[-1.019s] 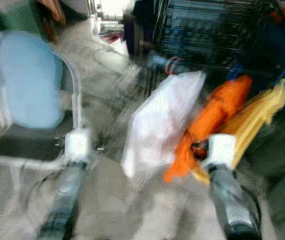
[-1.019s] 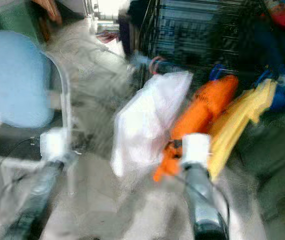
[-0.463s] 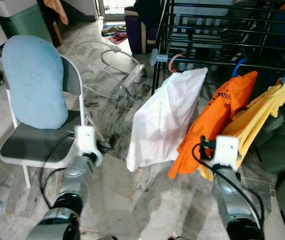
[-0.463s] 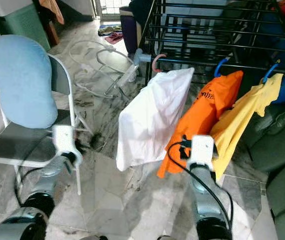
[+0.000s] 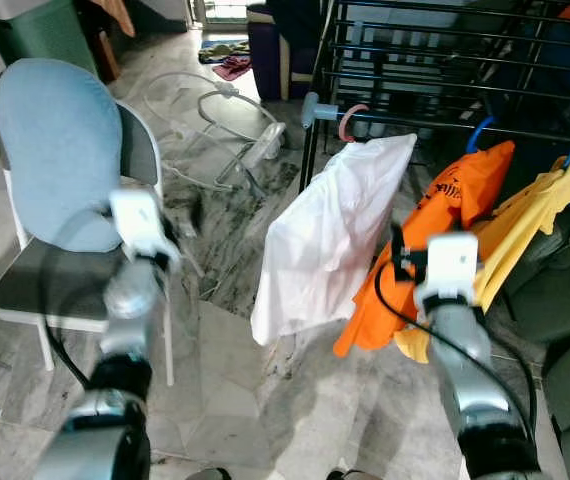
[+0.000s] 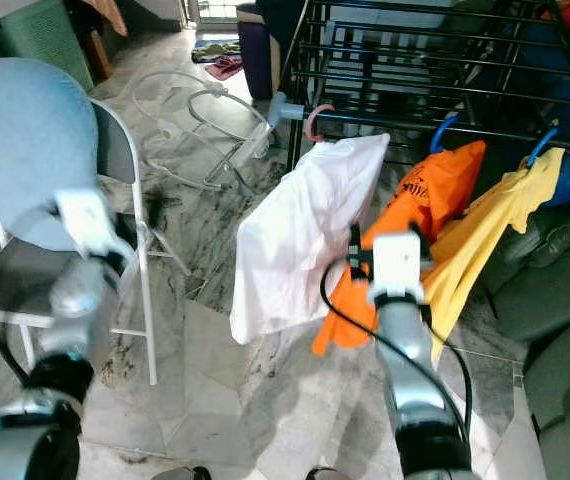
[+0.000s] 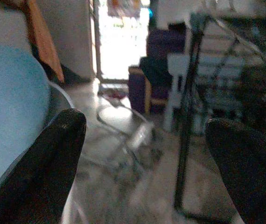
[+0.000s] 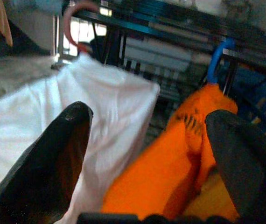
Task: Hang hanger
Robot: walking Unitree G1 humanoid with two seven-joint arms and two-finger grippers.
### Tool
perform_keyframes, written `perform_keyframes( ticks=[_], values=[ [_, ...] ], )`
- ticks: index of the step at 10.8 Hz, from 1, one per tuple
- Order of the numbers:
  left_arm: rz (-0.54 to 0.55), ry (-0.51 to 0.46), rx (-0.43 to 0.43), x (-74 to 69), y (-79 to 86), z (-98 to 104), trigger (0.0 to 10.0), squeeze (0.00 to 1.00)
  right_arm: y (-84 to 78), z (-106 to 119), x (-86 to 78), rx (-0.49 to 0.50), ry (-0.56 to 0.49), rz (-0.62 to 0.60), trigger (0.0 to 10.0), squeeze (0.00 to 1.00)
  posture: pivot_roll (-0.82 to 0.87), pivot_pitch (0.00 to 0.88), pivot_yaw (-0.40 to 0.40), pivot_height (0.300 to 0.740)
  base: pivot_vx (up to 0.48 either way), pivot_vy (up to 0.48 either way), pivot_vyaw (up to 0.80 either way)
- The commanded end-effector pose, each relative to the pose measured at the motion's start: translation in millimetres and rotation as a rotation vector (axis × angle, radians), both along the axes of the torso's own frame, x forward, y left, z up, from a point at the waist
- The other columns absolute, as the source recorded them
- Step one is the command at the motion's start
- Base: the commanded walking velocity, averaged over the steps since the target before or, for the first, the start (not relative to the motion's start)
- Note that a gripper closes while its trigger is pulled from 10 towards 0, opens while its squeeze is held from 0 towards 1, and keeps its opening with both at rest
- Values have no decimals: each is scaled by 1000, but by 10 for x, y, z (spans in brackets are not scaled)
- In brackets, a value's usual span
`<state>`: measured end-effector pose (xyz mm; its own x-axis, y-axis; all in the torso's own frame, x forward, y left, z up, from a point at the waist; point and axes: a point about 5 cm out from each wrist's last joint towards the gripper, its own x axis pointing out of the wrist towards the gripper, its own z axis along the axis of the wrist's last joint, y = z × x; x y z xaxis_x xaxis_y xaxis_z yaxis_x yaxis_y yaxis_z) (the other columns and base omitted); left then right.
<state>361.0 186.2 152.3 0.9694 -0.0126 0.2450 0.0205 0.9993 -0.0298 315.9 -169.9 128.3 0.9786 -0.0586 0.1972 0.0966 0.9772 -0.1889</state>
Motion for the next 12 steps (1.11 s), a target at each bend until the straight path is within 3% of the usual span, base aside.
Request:
perform_keyframes(
  ticks=[1, 2, 4, 6, 9, 10, 11, 12],
  values=[
    [3, -44, -2, 30, 17, 123, 10000, 0, 35, 54, 7, 7, -15, 7, 10000, 0, -51, 108, 0, 740, 0, 0, 0],
    [-3, -74, 15, 68, 0, 212, 10000, 0, 57, 37, -1, 0, -12, 12, 10000, 0, -53, 108, 4, 740, 0, 0, 0],
    [21, -50, 37, 116, 13, 207, 10000, 0, 64, 19, -20, 8, -9, 6, 10000, 0, -70, 105, 20, 740, 0, 0, 0],
    [33, 59, 38, 23, 51, -85, 10000, 0, 55, -31, -65, 41, 12, -2, 10000, 0, -76, 108, 23, 740, 0, 0, 0],
    [-95, 294, -17, -446, 14, -820, 10000, 0, -2, -248, -200, 149, 113, -1, 10000, 0, -72, 123, -12, 740, 0, 0, 0],
    [-186, 346, -26, -607, -39, -922, 10000, 0, -2, -299, -249, 156, 141, 12, 10000, 0, -59, 124, -35, 740, 0, 0, 0],
    [-205, 324, -11, -647, -44, -873, 10000, 0, 0, -309, -265, 152, 147, 18, 10000, 0, -52, 123, -38, 740, 0, 0, 0],
    [-267, 260, -45, -789, -46, -747, 10000, 0, -5, -310, -299, 135, 149, 22, 10000, 0, -47, 126, -36, 740, 0, 0, 0]
  ],
)
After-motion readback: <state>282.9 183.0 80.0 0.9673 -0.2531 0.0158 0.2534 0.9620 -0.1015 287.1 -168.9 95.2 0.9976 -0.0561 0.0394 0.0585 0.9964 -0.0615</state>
